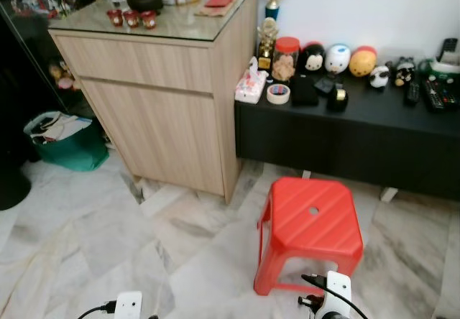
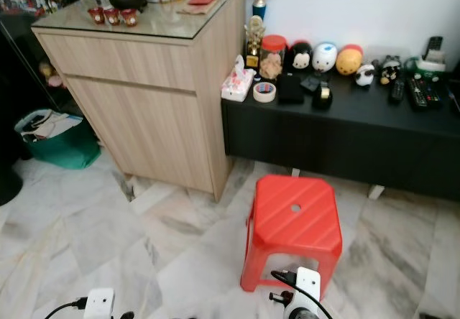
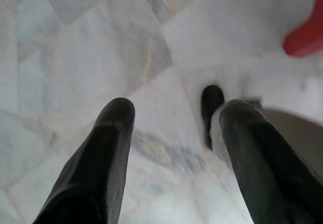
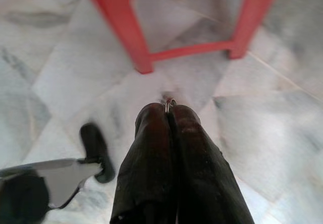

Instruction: Hang keys on a hook

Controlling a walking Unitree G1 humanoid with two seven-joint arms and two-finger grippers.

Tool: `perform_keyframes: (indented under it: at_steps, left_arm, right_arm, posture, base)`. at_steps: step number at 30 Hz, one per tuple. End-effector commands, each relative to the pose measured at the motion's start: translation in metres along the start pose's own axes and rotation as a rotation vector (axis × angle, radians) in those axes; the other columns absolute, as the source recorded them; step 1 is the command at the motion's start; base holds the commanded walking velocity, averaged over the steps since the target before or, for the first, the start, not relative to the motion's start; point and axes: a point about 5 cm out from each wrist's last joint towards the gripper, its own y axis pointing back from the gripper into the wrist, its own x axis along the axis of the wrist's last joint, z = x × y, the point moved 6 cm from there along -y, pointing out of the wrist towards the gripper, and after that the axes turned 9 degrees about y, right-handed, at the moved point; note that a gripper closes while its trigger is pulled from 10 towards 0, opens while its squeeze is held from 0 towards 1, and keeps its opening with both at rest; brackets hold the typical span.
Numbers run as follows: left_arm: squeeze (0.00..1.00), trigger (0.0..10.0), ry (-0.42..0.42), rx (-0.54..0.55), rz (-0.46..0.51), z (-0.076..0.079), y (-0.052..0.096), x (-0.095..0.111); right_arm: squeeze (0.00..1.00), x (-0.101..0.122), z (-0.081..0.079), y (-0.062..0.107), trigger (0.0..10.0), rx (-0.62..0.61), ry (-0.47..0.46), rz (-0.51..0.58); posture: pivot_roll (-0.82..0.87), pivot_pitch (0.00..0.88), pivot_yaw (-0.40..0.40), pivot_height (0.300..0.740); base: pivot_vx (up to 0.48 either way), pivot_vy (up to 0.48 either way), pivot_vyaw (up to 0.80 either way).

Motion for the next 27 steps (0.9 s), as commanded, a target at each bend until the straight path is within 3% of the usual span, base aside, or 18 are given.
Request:
perform_keyframes:
  at_steps: [1,22,27]
  left_arm:
    - [0.00,10.0,0.003,0.020,-0.014,-0.0074,0.0016,-0.0049]
    - [0.00,10.0,0.005,0.025,-0.027,-0.0101,0.0022,-0.0078]
    - [0.00,10.0,0.004,0.028,-0.024,-0.0102,0.0018,-0.0062]
  right_arm:
    - [0.00,-0.0020,-0.0024,-0.0001,10.0,0.003,-0.006,-0.007]
    - [0.00,-0.0027,-0.0010,0.0001,10.0,0.002,-0.002,-0.009]
    - [0.00,-0.0015,0.0002,0.0001,10.0,0.000,-0.003,-0.006]
  posture:
    - [-0.01,0.054,0.022,0.740]
    - [-0.02,0.055,0.019,0.740]
    - [-0.02,0.057,0.020,0.740]
  base:
    - [-0.296,0.000,0.00]
    - [-0.288,0.000,0.00]
    - [0.000,0.000,0.00]
